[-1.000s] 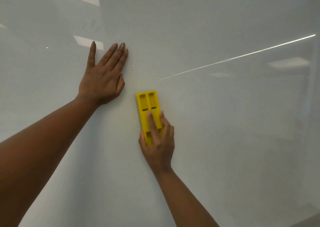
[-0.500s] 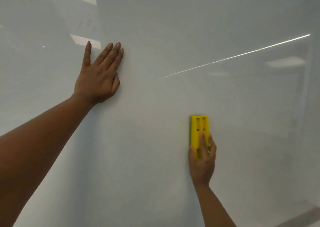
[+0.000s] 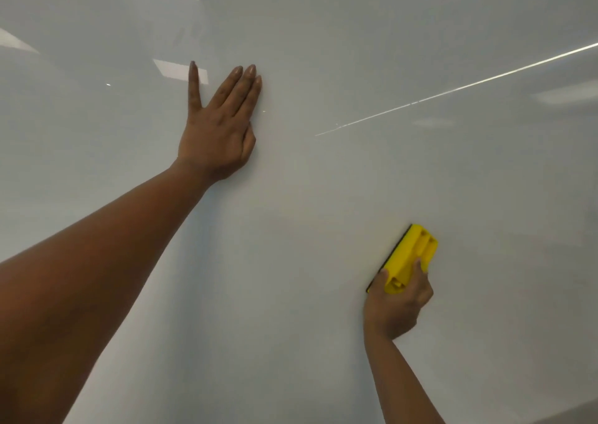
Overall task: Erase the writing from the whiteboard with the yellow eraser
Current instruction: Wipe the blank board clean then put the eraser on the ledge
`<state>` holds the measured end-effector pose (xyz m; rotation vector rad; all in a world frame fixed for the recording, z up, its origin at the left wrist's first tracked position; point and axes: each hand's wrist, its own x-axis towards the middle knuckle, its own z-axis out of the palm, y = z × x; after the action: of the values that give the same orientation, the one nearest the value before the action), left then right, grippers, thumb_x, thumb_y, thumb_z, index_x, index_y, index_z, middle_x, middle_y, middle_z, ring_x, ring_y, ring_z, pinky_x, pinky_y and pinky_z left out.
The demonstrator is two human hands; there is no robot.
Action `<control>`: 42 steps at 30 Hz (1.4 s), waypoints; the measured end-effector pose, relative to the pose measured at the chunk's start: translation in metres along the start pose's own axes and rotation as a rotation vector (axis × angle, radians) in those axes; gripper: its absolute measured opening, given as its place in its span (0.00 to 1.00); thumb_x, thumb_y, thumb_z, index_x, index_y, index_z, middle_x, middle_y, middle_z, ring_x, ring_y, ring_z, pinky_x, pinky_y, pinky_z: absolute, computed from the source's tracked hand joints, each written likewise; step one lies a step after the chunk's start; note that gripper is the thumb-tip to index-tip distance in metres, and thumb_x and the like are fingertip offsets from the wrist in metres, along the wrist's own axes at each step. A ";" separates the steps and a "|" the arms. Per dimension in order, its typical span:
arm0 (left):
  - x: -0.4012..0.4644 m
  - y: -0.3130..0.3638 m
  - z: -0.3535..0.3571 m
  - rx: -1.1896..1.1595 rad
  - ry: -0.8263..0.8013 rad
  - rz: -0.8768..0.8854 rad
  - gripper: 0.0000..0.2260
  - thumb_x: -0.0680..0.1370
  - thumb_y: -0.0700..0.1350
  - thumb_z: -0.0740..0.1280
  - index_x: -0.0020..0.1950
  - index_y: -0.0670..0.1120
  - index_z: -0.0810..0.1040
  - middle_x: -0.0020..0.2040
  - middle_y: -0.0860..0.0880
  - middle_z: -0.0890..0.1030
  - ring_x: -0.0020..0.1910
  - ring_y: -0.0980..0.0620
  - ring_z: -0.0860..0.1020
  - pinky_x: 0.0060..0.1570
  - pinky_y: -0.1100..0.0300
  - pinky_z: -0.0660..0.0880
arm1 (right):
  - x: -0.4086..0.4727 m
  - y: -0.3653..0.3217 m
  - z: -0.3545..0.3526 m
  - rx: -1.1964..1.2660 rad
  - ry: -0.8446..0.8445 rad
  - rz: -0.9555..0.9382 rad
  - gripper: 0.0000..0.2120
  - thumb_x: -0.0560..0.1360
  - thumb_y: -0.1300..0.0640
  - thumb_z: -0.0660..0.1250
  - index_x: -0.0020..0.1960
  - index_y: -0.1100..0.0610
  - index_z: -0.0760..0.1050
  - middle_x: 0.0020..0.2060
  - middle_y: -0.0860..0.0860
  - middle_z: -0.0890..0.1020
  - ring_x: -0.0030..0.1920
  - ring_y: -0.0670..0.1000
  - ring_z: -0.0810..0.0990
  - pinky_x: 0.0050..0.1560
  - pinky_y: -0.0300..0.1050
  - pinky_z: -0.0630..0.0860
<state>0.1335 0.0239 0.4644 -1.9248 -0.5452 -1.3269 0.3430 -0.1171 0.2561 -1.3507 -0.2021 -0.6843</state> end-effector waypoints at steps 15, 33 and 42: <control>0.000 0.002 -0.014 0.067 -0.112 -0.015 0.26 0.80 0.50 0.48 0.76 0.43 0.46 0.78 0.45 0.48 0.76 0.49 0.48 0.69 0.36 0.38 | -0.120 -0.079 0.025 0.027 -0.390 -0.893 0.26 0.71 0.54 0.71 0.66 0.52 0.67 0.62 0.60 0.76 0.45 0.58 0.79 0.45 0.47 0.78; -0.066 -0.097 -0.056 -0.003 0.010 -0.188 0.25 0.75 0.41 0.53 0.73 0.39 0.61 0.75 0.42 0.60 0.74 0.46 0.58 0.72 0.41 0.46 | -0.060 -0.130 0.039 0.132 -0.212 -0.514 0.26 0.70 0.59 0.73 0.66 0.56 0.71 0.63 0.62 0.73 0.58 0.63 0.75 0.51 0.54 0.75; -0.080 -0.101 -0.056 -0.045 -0.068 -0.262 0.27 0.74 0.43 0.50 0.74 0.40 0.58 0.76 0.45 0.57 0.75 0.47 0.55 0.73 0.46 0.47 | -0.097 -0.115 0.038 0.026 -0.378 -1.044 0.22 0.69 0.56 0.70 0.63 0.54 0.75 0.59 0.59 0.79 0.38 0.59 0.78 0.39 0.47 0.78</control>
<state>-0.0007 0.0517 0.4347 -1.9929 -0.8311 -1.4491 0.2111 -0.0554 0.3101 -1.2872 -1.2709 -1.2615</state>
